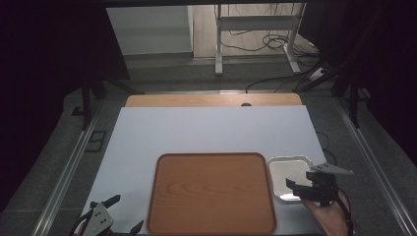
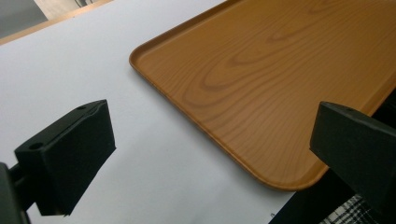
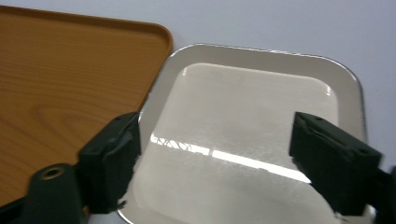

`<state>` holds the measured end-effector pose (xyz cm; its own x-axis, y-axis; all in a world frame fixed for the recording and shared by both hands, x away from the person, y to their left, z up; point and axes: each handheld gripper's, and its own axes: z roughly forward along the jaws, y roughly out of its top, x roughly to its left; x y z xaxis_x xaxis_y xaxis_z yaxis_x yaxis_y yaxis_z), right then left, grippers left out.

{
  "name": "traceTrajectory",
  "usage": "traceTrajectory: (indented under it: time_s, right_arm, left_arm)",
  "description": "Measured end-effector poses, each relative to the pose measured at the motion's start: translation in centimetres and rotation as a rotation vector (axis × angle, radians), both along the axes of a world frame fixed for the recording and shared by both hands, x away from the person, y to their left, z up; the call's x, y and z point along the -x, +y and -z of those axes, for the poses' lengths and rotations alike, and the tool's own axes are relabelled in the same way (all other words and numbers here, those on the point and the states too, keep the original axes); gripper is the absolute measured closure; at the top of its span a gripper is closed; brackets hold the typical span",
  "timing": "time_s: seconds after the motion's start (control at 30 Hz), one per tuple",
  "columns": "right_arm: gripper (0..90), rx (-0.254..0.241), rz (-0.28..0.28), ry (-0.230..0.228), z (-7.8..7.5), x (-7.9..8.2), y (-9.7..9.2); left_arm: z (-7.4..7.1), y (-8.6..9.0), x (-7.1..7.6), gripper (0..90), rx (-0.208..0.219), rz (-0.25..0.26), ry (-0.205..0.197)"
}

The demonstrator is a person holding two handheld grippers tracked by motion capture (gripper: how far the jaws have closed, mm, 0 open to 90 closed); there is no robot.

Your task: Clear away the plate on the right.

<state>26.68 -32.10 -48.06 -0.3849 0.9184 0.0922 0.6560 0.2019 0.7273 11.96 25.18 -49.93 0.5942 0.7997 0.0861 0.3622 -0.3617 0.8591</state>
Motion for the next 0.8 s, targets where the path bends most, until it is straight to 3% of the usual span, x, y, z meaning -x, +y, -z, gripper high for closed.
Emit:
traceTrajectory:
  time_s: [0.2, 0.53, 0.8]
  right_arm:
    - [33.2, 0.029, 0.032, 0.027, -0.3, -0.8, -0.7]
    - [43.1, 0.066, 0.07, 0.055, 0.0, -2.1, -2.1]
    - [48.7, 0.08, 0.11, 0.049, 0.1, -3.1, -2.9]
  left_arm:
    - [0.0, 0.0, -0.1, 0.0, 0.001, 0.0, 0.007]
    - [0.0, -0.1, -0.1, 0.0, -0.007, 0.003, 0.011]
    - [0.0, 0.0, -0.2, 0.0, -0.002, 0.001, 0.014]
